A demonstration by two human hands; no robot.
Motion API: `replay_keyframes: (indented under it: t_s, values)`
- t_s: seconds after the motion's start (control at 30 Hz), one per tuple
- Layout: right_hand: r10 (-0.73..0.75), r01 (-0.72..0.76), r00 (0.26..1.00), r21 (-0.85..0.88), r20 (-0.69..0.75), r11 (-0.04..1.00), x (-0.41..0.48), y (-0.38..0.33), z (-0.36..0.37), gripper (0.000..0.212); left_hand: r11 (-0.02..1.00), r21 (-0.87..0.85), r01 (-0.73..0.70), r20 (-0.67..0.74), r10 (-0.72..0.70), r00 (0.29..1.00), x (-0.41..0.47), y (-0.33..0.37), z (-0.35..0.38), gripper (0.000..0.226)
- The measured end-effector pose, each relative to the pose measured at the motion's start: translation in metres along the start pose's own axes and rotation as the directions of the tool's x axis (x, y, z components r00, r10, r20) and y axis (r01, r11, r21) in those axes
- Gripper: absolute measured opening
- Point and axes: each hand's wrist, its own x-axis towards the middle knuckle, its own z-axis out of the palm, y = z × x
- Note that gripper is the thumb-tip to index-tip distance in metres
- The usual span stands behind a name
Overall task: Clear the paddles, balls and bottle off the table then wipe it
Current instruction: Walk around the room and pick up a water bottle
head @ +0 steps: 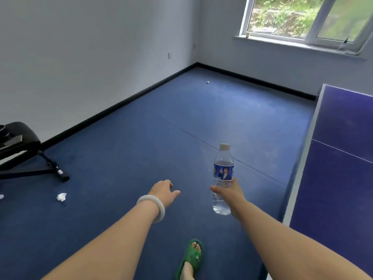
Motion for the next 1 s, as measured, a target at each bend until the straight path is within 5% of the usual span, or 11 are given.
replay_keyframes:
  t_s: [0.23, 0.53, 1.0]
  values:
    - [0.042, -0.041, 0.999, 0.053, -0.008, 0.998, 0.136, -0.066, 0.01, 0.054, 0.998, 0.018, -0.059, 0.069, 0.058, 0.996, 0.15, 0.077, -0.053, 0.044]
    - [0.046, -0.023, 0.976, 0.109, -0.212, 0.994, 0.277, -0.151, -0.039, 0.053, 0.977, 0.028, -0.212, 0.133, 0.206, 0.969, 0.322, 0.205, -0.1, 0.045]
    - [0.143, -0.026, 0.872, 0.247, -0.469, 0.969, 0.533, -0.27, -0.136, 0.06, 0.863, 0.117, -0.492, 0.326, 0.434, 0.84, 0.624, 0.429, -0.144, 0.047]
